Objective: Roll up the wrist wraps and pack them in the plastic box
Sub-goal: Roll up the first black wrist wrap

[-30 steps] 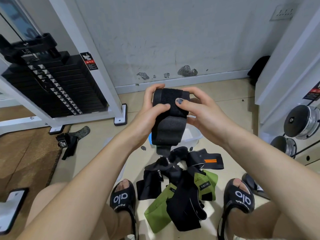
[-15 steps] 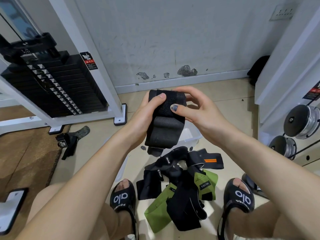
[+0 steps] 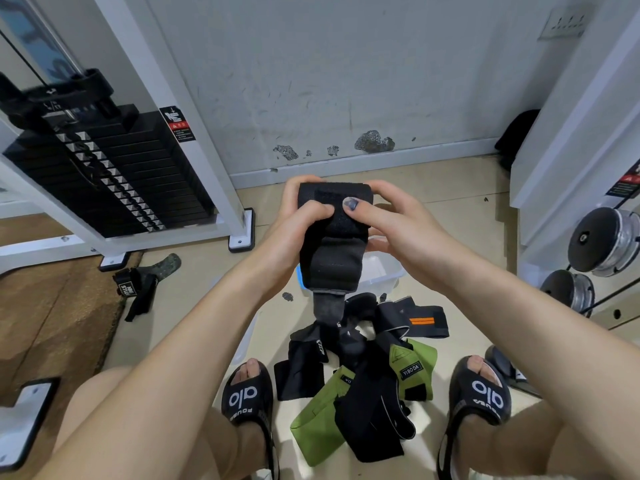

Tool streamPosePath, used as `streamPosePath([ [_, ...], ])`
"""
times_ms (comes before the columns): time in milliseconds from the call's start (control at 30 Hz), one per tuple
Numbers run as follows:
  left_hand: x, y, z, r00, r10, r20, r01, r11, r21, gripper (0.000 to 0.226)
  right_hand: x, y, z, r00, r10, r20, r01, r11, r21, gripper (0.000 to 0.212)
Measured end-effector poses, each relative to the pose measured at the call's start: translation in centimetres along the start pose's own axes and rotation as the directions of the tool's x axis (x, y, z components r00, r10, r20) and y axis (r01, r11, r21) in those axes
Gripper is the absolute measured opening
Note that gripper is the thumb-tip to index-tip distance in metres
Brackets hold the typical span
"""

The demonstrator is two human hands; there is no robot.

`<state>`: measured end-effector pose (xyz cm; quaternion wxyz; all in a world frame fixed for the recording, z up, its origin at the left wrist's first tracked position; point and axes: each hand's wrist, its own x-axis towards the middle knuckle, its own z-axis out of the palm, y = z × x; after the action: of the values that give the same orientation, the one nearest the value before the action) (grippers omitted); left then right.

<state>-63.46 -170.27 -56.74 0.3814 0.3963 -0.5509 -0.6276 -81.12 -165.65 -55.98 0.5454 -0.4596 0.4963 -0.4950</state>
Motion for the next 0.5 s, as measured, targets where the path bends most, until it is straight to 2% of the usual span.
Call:
streamPosePath([
  [100,0.04,-0.50,0.09,0.989,-0.141,0.039,0.140,0.990,0.036,0.069,0.21,0.06,-0.17,0.999,-0.036,-0.024,0.036,0.999,0.005,0.031],
  [167,-0.02,-0.31,0.22,0.982,-0.186,0.040,0.183,0.980,0.078,0.080,0.31,0.15,-0.06,0.998,-0.054,-0.038,0.054,0.998,0.020,0.038],
  [233,0.09,-0.25,0.28,0.983,-0.183,0.022,0.182,0.982,0.048,0.080,0.35,0.25,-0.03,0.996,-0.077,-0.047,0.078,0.997,0.014,0.041],
  [367,0.16,-0.02,0.31,0.986,-0.165,-0.023,0.164,0.986,-0.044,0.061,0.32,0.40,-0.16,0.989,-0.138,-0.052,0.133,0.988,-0.082,0.040],
  [500,0.03,0.31,0.12,0.983,-0.177,-0.056,0.174,0.983,-0.054,0.062,0.12,0.26,-0.25,0.992,-0.126,0.009,0.126,0.987,-0.101,0.046],
])
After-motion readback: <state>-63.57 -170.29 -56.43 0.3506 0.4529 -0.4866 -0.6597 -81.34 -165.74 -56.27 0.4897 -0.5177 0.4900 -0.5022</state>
